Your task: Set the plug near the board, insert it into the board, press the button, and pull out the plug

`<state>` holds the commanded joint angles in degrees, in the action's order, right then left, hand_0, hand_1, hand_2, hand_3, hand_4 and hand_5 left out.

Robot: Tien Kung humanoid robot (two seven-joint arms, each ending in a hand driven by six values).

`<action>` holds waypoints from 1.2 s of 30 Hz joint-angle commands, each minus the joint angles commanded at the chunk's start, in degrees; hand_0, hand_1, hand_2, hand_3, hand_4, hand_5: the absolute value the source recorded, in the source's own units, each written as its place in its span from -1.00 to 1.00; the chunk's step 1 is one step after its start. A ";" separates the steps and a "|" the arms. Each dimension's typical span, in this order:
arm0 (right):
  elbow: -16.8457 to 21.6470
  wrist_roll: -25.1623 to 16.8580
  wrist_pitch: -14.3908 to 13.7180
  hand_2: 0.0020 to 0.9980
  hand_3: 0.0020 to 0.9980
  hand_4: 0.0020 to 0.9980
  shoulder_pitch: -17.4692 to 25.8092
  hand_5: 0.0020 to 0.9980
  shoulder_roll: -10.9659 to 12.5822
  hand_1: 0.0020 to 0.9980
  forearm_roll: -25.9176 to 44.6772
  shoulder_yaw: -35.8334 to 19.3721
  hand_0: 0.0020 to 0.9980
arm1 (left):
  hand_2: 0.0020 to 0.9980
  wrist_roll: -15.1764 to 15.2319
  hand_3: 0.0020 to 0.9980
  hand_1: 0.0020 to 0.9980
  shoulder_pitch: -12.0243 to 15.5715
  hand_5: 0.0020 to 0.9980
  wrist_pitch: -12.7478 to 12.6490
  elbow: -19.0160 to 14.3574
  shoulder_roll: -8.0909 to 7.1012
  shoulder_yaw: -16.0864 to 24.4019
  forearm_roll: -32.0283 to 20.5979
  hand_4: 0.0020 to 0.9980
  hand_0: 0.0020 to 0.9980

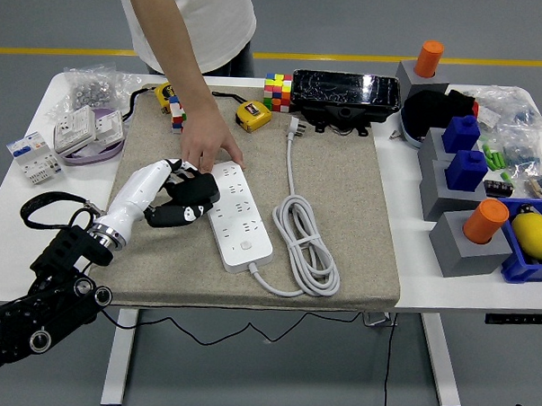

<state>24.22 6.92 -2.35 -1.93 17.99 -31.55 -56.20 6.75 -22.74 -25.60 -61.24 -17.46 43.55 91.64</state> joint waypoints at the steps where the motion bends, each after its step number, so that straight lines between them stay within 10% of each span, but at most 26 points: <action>1: -0.03 0.02 0.01 0.35 0.21 0.95 0.06 -0.01 0.01 0.33 0.00 0.06 0.14 | -0.29 -0.08 -0.06 -0.29 0.34 -0.79 0.44 0.73 -0.23 0.46 -0.34 0.17 -0.26; 12: 0.04 0.05 -0.02 0.35 0.21 0.95 0.13 -0.01 -0.03 0.33 -0.08 -0.28 0.14 | -0.08 -0.32 0.05 -0.13 1.04 -0.67 1.34 2.97 -0.31 1.65 -0.52 0.34 -0.18; 13: 0.04 0.06 -0.02 0.35 0.21 0.95 0.12 -0.01 -0.05 0.33 -0.10 -0.31 0.13 | 0.03 -0.87 0.09 0.07 1.08 -0.53 1.77 3.07 -0.21 1.76 -0.23 0.69 -0.10; 36: 0.01 0.15 0.00 0.35 0.21 0.95 0.19 -0.01 -0.02 0.33 -0.19 -0.62 0.13 | 0.28 -6.02 0.29 0.42 2.66 -0.48 5.30 1.73 -0.47 4.53 3.68 0.81 0.27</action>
<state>24.22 7.07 -2.35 -1.74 17.97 -31.73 -56.82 0.73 -20.08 -20.30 -59.50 -17.94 48.07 95.33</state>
